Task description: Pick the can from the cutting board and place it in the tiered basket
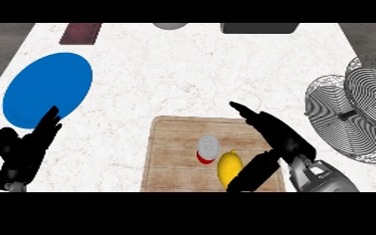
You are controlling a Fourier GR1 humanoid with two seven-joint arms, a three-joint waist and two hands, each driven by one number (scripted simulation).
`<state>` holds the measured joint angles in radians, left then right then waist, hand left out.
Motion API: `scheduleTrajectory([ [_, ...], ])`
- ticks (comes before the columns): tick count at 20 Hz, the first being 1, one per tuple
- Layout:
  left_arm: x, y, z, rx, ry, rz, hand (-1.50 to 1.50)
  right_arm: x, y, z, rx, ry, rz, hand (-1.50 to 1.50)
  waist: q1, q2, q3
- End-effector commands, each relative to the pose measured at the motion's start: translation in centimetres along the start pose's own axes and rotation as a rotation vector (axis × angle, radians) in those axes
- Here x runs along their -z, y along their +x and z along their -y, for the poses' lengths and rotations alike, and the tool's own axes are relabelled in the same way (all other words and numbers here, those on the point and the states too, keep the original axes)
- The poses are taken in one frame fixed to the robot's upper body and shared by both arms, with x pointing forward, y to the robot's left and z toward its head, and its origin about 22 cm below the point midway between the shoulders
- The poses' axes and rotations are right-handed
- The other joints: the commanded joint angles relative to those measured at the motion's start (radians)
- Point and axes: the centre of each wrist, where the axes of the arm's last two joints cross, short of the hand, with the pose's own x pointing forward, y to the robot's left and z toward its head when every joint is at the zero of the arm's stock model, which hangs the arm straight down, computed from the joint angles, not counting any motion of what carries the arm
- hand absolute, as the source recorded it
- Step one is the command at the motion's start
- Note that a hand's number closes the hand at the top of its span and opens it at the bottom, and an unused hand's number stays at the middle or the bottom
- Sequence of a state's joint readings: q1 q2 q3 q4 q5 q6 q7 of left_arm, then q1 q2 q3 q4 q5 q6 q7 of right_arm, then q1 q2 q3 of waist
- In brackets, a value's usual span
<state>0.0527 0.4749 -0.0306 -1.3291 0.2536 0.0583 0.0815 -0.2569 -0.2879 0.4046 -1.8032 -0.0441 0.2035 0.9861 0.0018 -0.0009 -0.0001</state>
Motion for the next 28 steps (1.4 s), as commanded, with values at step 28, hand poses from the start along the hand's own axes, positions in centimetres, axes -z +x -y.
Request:
scheduleTrajectory([
  [28,1.1,0.1,1.5,0.005,0.014,-0.011,0.0,5.8,-1.3,-2.8,0.034,0.037,0.016,-1.5,-0.001,0.001,0.0],
])
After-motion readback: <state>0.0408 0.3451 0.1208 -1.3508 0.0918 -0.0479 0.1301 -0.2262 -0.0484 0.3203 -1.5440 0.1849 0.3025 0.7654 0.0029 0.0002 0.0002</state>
